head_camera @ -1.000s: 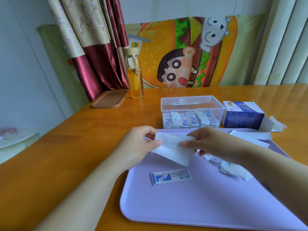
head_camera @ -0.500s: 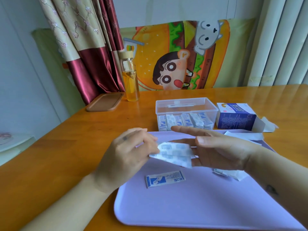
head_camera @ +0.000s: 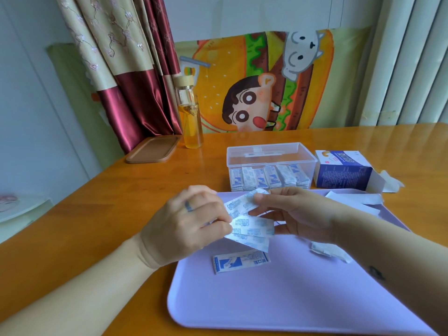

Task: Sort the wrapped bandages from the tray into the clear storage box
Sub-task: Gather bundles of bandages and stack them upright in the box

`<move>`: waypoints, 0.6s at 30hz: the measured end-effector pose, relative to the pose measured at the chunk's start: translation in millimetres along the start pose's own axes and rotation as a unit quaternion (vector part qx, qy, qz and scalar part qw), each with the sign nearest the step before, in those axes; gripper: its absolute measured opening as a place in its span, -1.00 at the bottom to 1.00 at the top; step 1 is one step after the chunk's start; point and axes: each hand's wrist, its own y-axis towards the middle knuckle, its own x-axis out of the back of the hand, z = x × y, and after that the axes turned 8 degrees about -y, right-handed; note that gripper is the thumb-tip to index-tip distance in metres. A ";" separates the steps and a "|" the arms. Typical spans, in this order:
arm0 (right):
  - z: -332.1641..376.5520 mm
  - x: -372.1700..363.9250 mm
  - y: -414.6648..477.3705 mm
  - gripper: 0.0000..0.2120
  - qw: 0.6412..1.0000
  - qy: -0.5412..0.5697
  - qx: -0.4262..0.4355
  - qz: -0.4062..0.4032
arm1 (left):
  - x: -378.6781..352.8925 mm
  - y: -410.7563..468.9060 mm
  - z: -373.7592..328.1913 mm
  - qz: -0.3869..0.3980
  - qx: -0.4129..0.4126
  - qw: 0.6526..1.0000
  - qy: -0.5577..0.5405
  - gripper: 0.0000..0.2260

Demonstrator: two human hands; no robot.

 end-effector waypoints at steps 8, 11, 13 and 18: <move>-5.0 -9.6 9.3 -0.95 0.995 0.090 -0.008 -0.053 | -6.5 6.9 12.3 -0.050 0.181 0.982 -0.016 -0.87; 3.5 -8.6 14.5 -0.98 0.986 0.154 0.022 -0.056 | -7.0 15.6 16.9 -0.067 0.213 0.975 -0.020 -0.91; 10.5 -4.7 19.7 -0.90 0.987 0.133 0.050 -0.076 | -6.9 18.2 20.2 -0.056 0.224 0.973 -0.025 -0.92; 8.9 4.2 36.8 -0.75 0.982 -0.113 0.051 -0.142 | -10.2 7.1 27.6 0.059 0.351 0.934 -0.037 -0.73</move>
